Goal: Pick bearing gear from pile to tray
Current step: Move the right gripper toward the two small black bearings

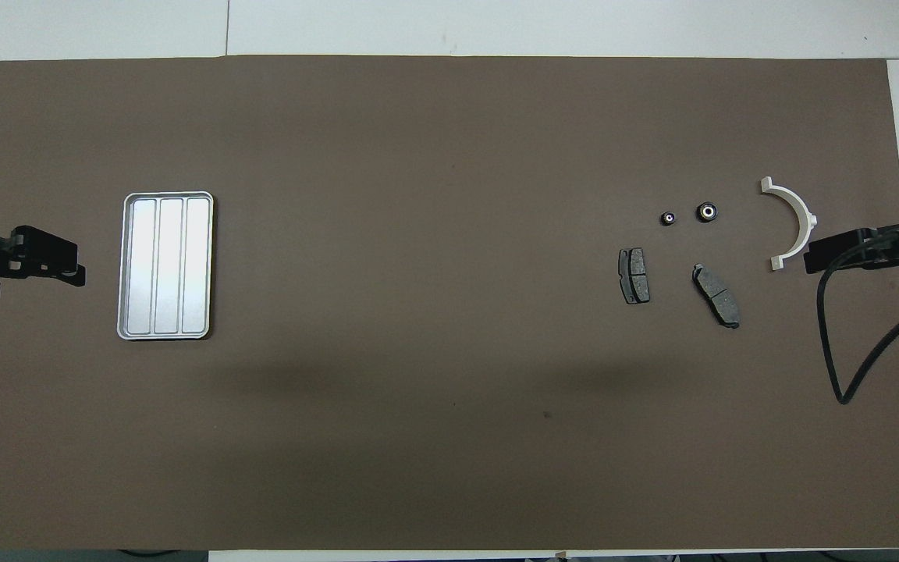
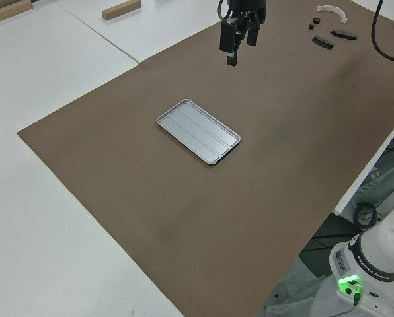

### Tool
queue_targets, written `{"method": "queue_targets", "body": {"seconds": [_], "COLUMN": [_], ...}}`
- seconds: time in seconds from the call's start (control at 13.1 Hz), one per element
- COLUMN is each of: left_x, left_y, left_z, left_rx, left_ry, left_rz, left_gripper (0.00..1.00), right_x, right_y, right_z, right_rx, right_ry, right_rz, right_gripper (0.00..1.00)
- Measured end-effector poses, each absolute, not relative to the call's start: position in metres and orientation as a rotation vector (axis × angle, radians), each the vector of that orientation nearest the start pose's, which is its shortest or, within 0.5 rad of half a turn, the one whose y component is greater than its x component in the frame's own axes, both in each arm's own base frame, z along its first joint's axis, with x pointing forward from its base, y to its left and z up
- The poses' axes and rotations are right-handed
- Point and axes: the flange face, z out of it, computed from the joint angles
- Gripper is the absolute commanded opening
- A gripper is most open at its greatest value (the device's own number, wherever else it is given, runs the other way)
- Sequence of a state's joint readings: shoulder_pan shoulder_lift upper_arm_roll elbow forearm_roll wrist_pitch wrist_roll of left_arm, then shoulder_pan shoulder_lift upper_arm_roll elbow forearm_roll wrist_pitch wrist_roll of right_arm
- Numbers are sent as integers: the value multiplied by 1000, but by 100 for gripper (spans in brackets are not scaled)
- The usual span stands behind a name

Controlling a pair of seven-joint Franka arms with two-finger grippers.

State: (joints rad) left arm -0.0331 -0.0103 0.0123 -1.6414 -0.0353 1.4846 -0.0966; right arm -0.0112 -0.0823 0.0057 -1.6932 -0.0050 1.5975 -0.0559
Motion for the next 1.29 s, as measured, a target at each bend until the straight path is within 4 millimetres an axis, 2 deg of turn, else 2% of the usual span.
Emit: {"method": "queue_targets", "body": {"seconds": [0.3, 0.46, 0.68, 0.84, 1.06, 1.29], "left_x": [539, 539, 539, 539, 539, 539], "left_y": [-19, -19, -19, -19, -19, -19], "left_z": [590, 590, 590, 590, 590, 590], "left_rx": [-3157, -3157, -3158, -3158, -3158, -3157], "left_ry": [-106, -106, -106, -106, -107, -107], "left_rz": [233, 233, 233, 233, 233, 233], "left_gripper": [100, 100, 100, 100, 100, 100], "right_x": [530, 530, 546, 566, 597, 618], "right_y": [-4, -10, -24, -32, -36, -37], "right_z": [613, 611, 599, 571, 518, 475], "right_rx": [-3145, -3144, -3146, -3147, -3146, -3145], "right_ry": [-94, -123, -130, -131, -134, -136], "right_rz": [23, 17, -54, -59, -42, -29], "right_gripper": [100, 100, 100, 100, 100, 100]}}
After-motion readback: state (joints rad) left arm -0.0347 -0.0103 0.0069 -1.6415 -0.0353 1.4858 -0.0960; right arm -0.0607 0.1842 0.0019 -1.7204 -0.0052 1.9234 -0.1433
